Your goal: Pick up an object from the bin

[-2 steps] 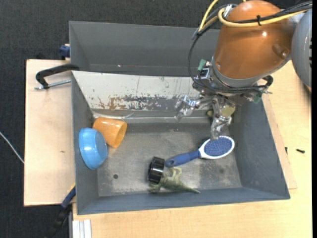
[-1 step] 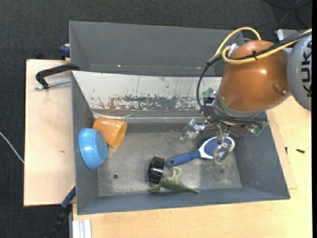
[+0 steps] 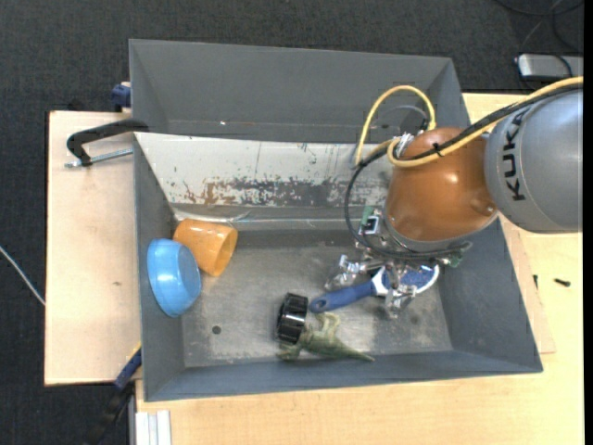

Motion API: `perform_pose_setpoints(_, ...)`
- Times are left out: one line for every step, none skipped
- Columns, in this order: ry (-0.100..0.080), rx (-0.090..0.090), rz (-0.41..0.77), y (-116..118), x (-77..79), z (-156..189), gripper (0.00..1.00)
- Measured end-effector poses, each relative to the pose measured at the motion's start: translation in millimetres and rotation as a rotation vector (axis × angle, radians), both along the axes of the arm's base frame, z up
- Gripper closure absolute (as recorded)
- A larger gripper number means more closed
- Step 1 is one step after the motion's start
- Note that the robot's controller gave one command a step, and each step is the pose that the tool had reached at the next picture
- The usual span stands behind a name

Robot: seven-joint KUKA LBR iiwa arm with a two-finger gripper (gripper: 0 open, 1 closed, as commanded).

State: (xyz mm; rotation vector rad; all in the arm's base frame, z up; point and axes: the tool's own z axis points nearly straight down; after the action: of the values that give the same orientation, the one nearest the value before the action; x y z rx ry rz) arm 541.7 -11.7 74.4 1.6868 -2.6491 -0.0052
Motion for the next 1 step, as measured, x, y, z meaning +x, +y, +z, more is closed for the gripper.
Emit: perform_pose_setpoints(-0.005, 0.000, -0.001, 0.0, 1.4, 2.7, 1.00)
